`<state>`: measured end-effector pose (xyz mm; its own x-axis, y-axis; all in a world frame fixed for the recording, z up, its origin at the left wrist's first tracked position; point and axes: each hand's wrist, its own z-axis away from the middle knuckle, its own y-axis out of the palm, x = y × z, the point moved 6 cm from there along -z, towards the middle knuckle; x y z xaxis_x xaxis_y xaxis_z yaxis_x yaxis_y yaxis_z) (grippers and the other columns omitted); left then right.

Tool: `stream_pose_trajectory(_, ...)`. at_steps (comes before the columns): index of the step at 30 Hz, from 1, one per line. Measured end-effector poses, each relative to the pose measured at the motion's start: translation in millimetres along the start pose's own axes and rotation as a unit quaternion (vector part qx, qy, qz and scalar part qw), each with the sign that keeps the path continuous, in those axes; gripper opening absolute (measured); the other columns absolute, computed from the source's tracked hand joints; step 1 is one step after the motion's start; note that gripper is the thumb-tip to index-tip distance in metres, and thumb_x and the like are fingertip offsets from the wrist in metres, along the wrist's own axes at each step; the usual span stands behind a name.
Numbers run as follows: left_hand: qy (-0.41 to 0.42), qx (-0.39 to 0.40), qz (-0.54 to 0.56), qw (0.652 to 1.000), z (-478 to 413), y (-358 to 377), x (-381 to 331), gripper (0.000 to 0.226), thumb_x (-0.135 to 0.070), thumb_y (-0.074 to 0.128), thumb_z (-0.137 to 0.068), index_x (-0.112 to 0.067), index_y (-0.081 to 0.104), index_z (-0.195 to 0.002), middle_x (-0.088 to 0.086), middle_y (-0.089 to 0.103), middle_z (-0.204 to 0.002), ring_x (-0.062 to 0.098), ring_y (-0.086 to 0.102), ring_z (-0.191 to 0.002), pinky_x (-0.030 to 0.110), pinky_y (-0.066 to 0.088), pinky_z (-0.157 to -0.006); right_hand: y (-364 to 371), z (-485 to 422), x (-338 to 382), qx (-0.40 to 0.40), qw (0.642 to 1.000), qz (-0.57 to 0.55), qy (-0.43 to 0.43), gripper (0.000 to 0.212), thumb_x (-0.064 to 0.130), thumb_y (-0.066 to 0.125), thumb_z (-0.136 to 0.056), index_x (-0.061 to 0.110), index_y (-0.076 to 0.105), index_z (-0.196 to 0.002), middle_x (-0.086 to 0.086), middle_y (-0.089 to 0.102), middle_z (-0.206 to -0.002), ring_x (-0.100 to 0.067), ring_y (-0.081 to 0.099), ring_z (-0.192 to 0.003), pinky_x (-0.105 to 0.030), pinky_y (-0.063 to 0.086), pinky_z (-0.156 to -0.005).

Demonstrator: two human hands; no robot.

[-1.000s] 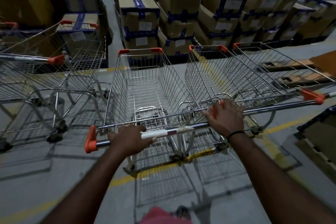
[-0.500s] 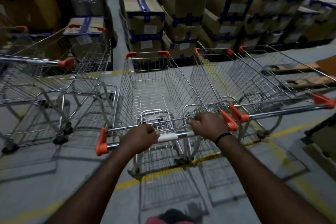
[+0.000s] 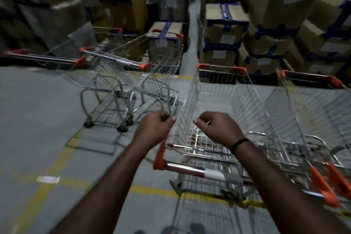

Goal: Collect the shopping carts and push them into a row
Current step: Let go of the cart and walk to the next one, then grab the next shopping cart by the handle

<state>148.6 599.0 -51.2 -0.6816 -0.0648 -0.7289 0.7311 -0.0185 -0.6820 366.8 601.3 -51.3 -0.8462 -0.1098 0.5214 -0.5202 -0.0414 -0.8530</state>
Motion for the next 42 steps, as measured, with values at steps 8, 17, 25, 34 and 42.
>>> stream_pose_trajectory(8, -0.017, -0.075, 0.025, 0.997, -70.5, -120.2, 65.2, 0.026, -0.045, 0.068, -0.092, -0.02, 0.072, -0.087, 0.001, 0.069, -0.073, 0.03, 0.07, -0.081, 0.044, 0.059, -0.073, 26.6, -103.2, 116.0, -0.017, 0.998, -0.013, -0.064, 0.036, 0.059, 0.059, -0.092, 0.026, 0.075, -0.092, 0.007, 0.074, -0.088, -0.016, 0.067, -0.086, -0.038, 0.055, -0.075)
stream_pose_trajectory(17, 0.027, -0.067, 0.0, 0.997, -178.7, -244.5, 131.1, 0.027, -0.048, 0.064, -0.094, -0.023, 0.074, -0.099, -0.005, 0.074, -0.09, 0.015, 0.068, -0.088, 0.043, 0.057, -0.086, 85.8, -213.2, 244.8, -0.008, 0.997, -0.004, -0.075, 0.04, 0.06, 0.056, -0.094, 0.024, 0.074, -0.098, 0.005, 0.072, -0.09, -0.014, 0.065, -0.084, -0.036, 0.055, -0.074)
stream_pose_trajectory(25, 0.057, -0.038, -0.04, 0.997, -282.2, -282.8, 160.3, 0.032, -0.049, 0.059, -0.097, -0.02, 0.071, -0.104, -0.003, 0.07, -0.09, 0.016, 0.066, -0.084, 0.038, 0.055, -0.083, 130.1, -308.1, 268.7, 0.008, 0.999, 0.036, -0.027, 0.037, 0.06, 0.057, -0.093, 0.026, 0.072, -0.091, 0.007, 0.069, -0.084, -0.015, 0.064, -0.084, -0.033, 0.051, -0.074)
stream_pose_trajectory(34, 0.05, 0.01, -0.149, 0.988, -432.8, -269.8, 187.7, 0.025, -0.046, 0.062, -0.096, -0.023, 0.069, -0.1, -0.007, 0.066, -0.08, 0.01, 0.063, -0.068, 0.025, 0.043, -0.058, 192.2, -443.5, 254.1, -0.047, 0.996, 0.069, 0.027, 0.045, 0.054, 0.054, -0.095, 0.025, 0.061, -0.128, 0.0, 0.062, -0.124, -0.026, 0.057, -0.116, -0.04, 0.036, -0.095)
stream_pose_trajectory(42, 0.074, 0.148, -0.35, 0.922, -538.8, -210.1, 235.2, 0.071, -0.088, 0.031, -0.08, -0.029, 0.069, -0.093, 0.0, 0.068, -0.105, 0.025, 0.056, -0.116, 0.061, 0.029, -0.108, 218.0, -486.4, 217.1, 0.011, 0.972, 0.233, 0.004, 0.059, 0.072, 0.032, -0.094, 0.023, 0.063, -0.101, -0.003, 0.072, -0.098, -0.027, 0.068, -0.095, -0.035, 0.042, -0.068)
